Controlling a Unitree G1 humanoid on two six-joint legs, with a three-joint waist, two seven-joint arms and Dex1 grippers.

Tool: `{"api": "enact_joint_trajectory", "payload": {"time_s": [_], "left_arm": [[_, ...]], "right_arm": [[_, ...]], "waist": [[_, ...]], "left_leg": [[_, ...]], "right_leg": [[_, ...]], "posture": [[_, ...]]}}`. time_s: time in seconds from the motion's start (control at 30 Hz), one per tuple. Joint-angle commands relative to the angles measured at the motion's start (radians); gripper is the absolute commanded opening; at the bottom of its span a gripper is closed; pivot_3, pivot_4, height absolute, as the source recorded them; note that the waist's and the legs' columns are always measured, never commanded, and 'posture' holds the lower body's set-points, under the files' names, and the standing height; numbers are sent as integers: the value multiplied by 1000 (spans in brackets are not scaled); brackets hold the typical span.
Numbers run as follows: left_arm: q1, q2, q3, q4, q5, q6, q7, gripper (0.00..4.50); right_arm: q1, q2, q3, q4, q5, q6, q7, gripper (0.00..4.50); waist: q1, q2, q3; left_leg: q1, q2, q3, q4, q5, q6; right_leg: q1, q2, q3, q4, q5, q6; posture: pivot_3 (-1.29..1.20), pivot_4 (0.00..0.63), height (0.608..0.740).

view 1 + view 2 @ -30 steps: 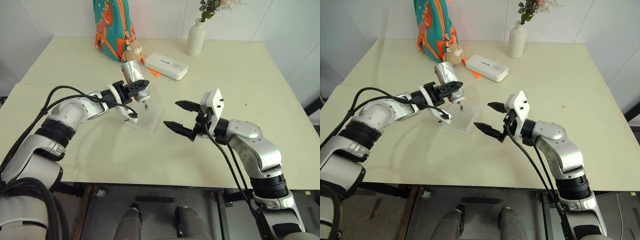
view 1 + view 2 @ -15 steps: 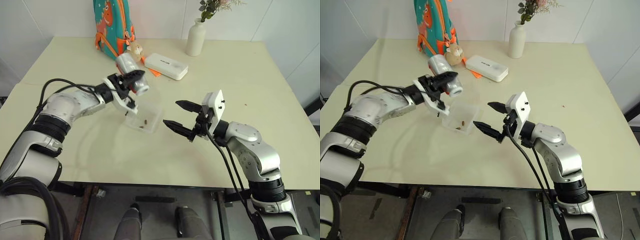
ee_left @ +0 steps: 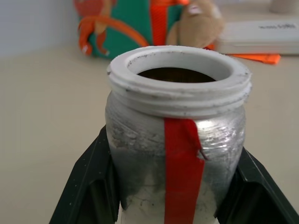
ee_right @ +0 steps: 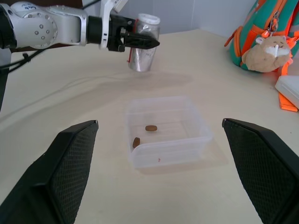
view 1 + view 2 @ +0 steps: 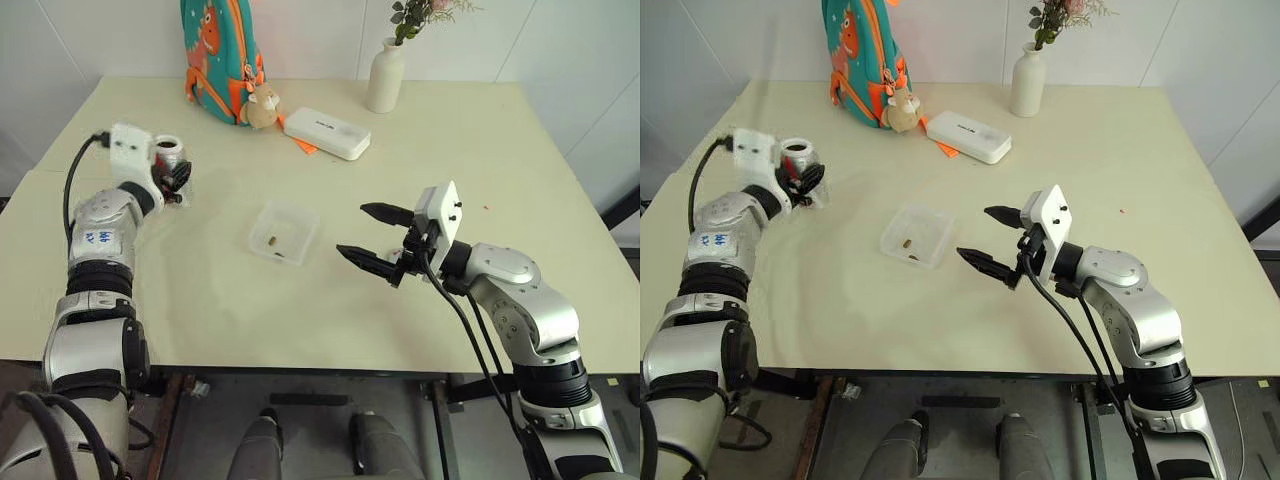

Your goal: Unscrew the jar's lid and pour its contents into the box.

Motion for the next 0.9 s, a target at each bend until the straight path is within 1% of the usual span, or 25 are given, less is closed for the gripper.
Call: {"api": "enact_joint_trajectory", "payload": {"time_s": [0.03, 0.2, 0.37, 0.5, 0.57, 0.73, 0.77, 0.9], "left_arm": [[7, 9, 54, 45, -34, -140, 6, 2007], [37, -5, 117, 121, -76, -231, 7, 2007], [83, -1, 111, 138, -68, -263, -30, 2007], [126, 24, 87, 144, -44, -276, -60, 2007], [139, 31, 91, 144, -50, -275, -66, 2755], [173, 44, 76, 109, -46, -269, -92, 4306], [183, 46, 77, 92, -50, -267, -103, 4460], [255, 57, 62, -16, -57, -231, -161, 4460]], "right_arm": [[-10, -15, -9, -38, 3, -21, 13, 4483], [-6, -31, -1, -45, -10, -28, 25, 4483], [-5, -41, 18, -38, -42, -60, 38, 4483], [-3, -45, 42, -17, -80, -99, 55, 4483], [-6, -43, 48, -6, -90, -110, 60, 4500], [-16, -31, 56, 13, -103, -121, 65, 4500], [-16, -30, 57, 14, -102, -122, 66, 4500], [-20, -27, 58, 17, -99, -130, 66, 4500]], "waist": [[-1, 0, 0], [0, 0, 0], [-1, -1, 0], [-3, -1, 0], [-5, 0, -1], [-2, -1, -1], [-1, -1, -1], [-3, -1, -1]], "left_leg": [[0, 0, 0, 0, 0, 0], [0, 0, 0, 1, 0, 0], [0, 0, 0, 1, 0, 0], [1, 0, 1, 2, 0, 0], [1, 0, 1, 2, 0, 0], [2, 0, 1, 2, 0, 0], [2, 0, 1, 2, 0, 0], [2, 0, 1, 1, 0, 0]], "right_leg": [[0, 0, 0, 0, 0, 0], [1, 0, 0, 0, 1, 0], [1, 0, 0, 0, 1, 0], [1, 0, 0, 0, 1, 0], [2, 0, 0, 0, 1, 0], [2, 0, 0, 0, 2, 0], [2, 0, 0, 0, 2, 0], [2, 0, 0, 0, 2, 0]], "posture": [[0, 150, 740], [0, 150, 740], [0, 150, 740], [0, 150, 740], [0, 150, 740], [0, 150, 740], [0, 150, 740], [0, 150, 740]]}}
